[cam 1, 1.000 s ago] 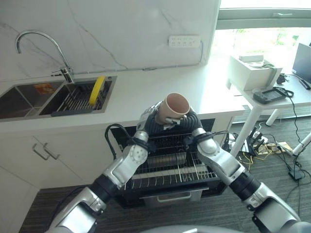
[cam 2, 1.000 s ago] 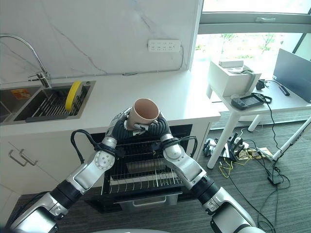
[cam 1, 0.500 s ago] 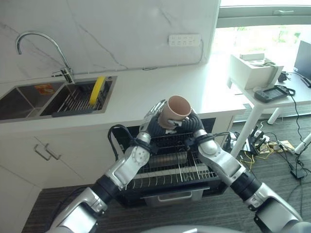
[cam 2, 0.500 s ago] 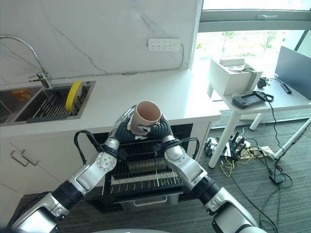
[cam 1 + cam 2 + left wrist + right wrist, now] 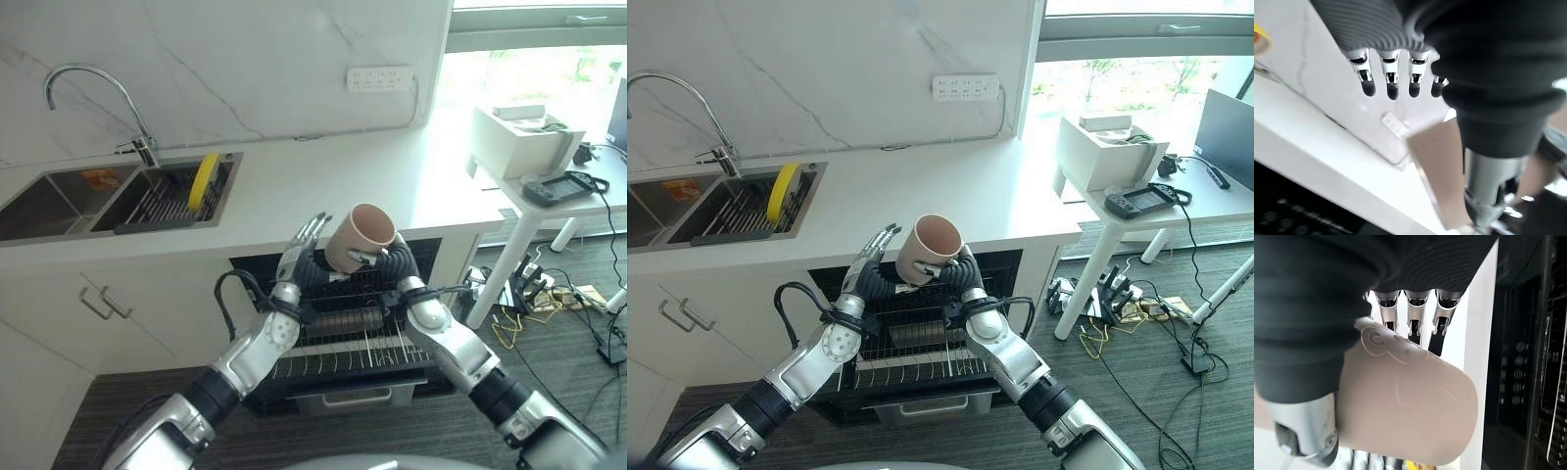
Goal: Place the dishes in the dishwasher.
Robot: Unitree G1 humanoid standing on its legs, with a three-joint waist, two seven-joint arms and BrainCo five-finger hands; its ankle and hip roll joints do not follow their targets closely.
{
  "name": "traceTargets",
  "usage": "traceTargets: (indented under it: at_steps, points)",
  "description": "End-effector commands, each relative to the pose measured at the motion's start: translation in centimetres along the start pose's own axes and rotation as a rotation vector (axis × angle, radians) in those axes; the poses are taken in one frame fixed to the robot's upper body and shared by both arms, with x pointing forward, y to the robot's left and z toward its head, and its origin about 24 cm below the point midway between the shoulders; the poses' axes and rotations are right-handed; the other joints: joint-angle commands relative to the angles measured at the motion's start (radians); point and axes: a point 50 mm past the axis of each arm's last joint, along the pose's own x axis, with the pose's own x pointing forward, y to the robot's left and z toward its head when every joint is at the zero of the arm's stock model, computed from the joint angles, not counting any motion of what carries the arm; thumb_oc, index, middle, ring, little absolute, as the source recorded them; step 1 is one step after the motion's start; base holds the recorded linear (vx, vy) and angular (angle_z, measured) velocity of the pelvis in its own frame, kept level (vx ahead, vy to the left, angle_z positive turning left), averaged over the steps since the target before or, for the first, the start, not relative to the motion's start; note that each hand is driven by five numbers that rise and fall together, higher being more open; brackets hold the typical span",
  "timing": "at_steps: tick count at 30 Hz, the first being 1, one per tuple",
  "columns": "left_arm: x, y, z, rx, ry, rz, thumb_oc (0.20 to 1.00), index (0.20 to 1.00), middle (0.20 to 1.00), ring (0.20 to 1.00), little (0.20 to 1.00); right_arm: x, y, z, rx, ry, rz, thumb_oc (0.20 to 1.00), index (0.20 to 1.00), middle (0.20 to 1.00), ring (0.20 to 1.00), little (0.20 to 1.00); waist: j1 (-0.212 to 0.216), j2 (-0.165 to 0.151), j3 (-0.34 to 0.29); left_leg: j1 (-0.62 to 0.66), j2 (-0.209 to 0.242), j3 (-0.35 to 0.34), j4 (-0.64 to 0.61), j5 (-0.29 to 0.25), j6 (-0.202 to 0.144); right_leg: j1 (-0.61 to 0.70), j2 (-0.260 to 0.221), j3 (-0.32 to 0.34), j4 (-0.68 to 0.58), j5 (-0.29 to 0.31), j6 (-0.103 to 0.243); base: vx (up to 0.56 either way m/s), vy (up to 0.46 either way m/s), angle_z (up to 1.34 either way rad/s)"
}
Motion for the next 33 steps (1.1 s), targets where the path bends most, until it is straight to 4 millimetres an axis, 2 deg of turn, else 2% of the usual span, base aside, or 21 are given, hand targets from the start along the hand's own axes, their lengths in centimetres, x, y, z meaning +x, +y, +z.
traceTargets:
  at_steps: [1, 3, 4, 9, 12, 15, 17, 19, 23, 26, 27, 28, 33]
  points:
    - [1.6, 2.8, 1.0, 0.035, -0.117, 0.099, 1.000, 1.000, 1.000, 1.000, 1.000, 0.7, 0.1, 4.3, 0.111, -0.222, -0.012, 0.200, 0.200, 0.200, 0.200, 0.200, 0.028, -0.054, 0.008, 0.011, 0.055, -0.066, 0.020, -0.060, -0.044, 0.007, -0.121, -0.008, 0.046, -0.054, 0.087, 0.01, 0.003, 0.04]
    - [1.0, 3.1, 0.2, 0.038, -0.090, 0.104, 1.000, 1.000, 1.000, 1.000, 1.000, 0.3, -0.7, 3.9, 0.115, -0.218, -0.027, 0.200, 0.200, 0.200, 0.200, 0.200, 0.030, -0.053, 0.009, 0.011, 0.055, -0.063, 0.018, -0.058, -0.043, 0.007, -0.124, -0.016, 0.053, -0.056, 0.088, 0.01, 0.021, 0.05]
    - [-0.3, 3.9, -1.5, 0.028, -0.023, 0.104, 1.000, 1.000, 1.000, 1.000, 1.000, -0.9, -2.7, 3.1, 0.129, -0.211, -0.068, 0.200, 0.200, 0.200, 0.200, 0.200, 0.029, -0.050, 0.019, 0.007, 0.057, -0.061, 0.019, -0.054, -0.038, -0.001, -0.125, -0.021, 0.085, -0.071, 0.085, 0.01, 0.041, 0.08]
    - [-1.5, 4.7, -2.5, -0.002, -0.013, 0.092, 1.000, 1.000, 1.000, 1.000, 1.000, -2.3, -4.3, 1.5, 0.149, -0.173, -0.118, 0.200, 0.200, 0.200, 0.200, 0.200, 0.030, -0.047, 0.031, -0.005, 0.059, -0.071, 0.025, -0.048, -0.035, -0.006, -0.123, -0.026, 0.125, -0.098, 0.078, 0.00, 0.029, 0.10]
    - [-2.0, 4.5, -1.5, -0.031, -0.103, -0.054, 1.000, 1.000, 1.000, 1.000, 1.000, -2.7, -5.1, 0.6, 0.151, -0.142, -0.139, 0.200, 0.200, 0.200, 0.200, 0.200, 0.032, -0.042, 0.036, -0.018, 0.063, -0.083, 0.046, -0.049, -0.034, -0.009, -0.119, -0.026, 0.158, -0.119, 0.073, 0.03, 0.009, 0.14]
    - [-2.6, 3.3, -0.8, -0.074, -0.146, -0.376, 1.000, 1.000, 1.000, 1.000, 1.000, -2.8, -5.7, 0.3, 0.134, -0.133, -0.132, 0.200, 0.200, 0.200, 0.200, 0.200, 0.031, -0.032, 0.058, -0.056, 0.069, -0.103, 0.123, -0.063, -0.038, -0.035, -0.118, -0.019, 0.210, -0.141, 0.065, 0.00, 0.003, 0.15]
    - [-3.0, 2.4, -1.0, -0.109, -0.111, -0.547, 1.000, 1.000, 1.000, 1.000, 1.000, -2.6, -5.9, 0.3, 0.119, -0.131, -0.110, 0.200, 0.200, 0.200, 0.200, 0.200, 0.025, -0.020, 0.077, -0.085, 0.075, -0.116, 0.171, -0.070, -0.047, -0.053, -0.119, -0.009, 0.231, -0.149, 0.060, -0.04, 0.040, 0.07]
    - [-3.2, 1.7, -1.0, -0.138, -0.083, -0.743, 1.000, 1.000, 1.000, 1.000, 1.000, -1.8, -6.5, 1.0, 0.079, -0.150, -0.082, 0.200, 0.200, 0.200, 0.200, 0.200, 0.020, 0.010, 0.117, -0.146, 0.086, -0.128, 0.238, -0.078, -0.057, -0.093, -0.130, -0.004, 0.267, -0.161, 0.053, -0.14, 0.125, -0.01]
    - [-3.1, 2.2, -0.6, -0.083, -0.092, -0.931, 1.000, 1.000, 1.000, 1.000, 1.000, -1.1, -7.4, 1.9, 0.044, -0.155, -0.056, 0.200, 0.200, 0.200, 0.200, 0.200, 0.009, 0.033, 0.164, -0.205, 0.082, -0.136, 0.280, -0.078, -0.061, -0.146, -0.151, 0.004, 0.311, -0.163, 0.053, -0.11, 0.105, -0.01]
    - [-3.5, 1.9, 0.0, -0.044, -0.086, -1.083, 1.000, 1.000, 1.000, 1.000, 1.000, -1.0, -7.4, 1.6, 0.016, -0.145, -0.049, 0.200, 0.200, 0.200, 0.200, 0.200, 0.002, 0.043, 0.185, -0.215, 0.074, -0.139, 0.270, -0.067, -0.058, -0.153, -0.152, 0.008, 0.305, -0.156, 0.054, -0.04, 0.050, 0.08]
    - [-3.4, 1.8, 0.2, -0.023, -0.088, -1.117, 1.000, 1.000, 1.000, 1.000, 1.000, -0.8, -7.4, 1.5, 0.007, -0.149, -0.055, 0.200, 0.200, 0.200, 0.200, 0.200, 0.000, 0.045, 0.196, -0.219, 0.070, -0.142, 0.264, -0.061, -0.056, -0.156, -0.151, 0.007, 0.299, -0.151, 0.054, -0.15, -0.017, 0.14]
    - [-2.4, 2.2, 0.6, 0.084, -0.116, -1.122, 1.000, 1.000, 1.000, 1.000, 1.000, 0.0, -7.3, 2.3, -0.004, -0.181, -0.062, 0.200, 0.200, 0.200, 0.200, 0.200, -0.002, 0.044, 0.227, -0.236, 0.061, -0.149, 0.255, -0.056, -0.053, -0.170, -0.148, 0.006, 0.288, -0.140, 0.052, -0.16, -0.025, 0.09]
    - [-0.4, 3.5, 1.2, 0.193, -0.129, -1.056, 1.000, 1.000, 1.000, 1.000, 1.000, 1.4, -7.1, 4.3, -0.026, -0.235, -0.064, 0.200, 0.200, 0.200, 0.200, 0.200, -0.005, 0.037, 0.273, -0.277, 0.053, -0.158, 0.270, -0.054, -0.050, -0.206, -0.147, 0.018, 0.285, -0.128, 0.046, -0.12, -0.032, 0.04]
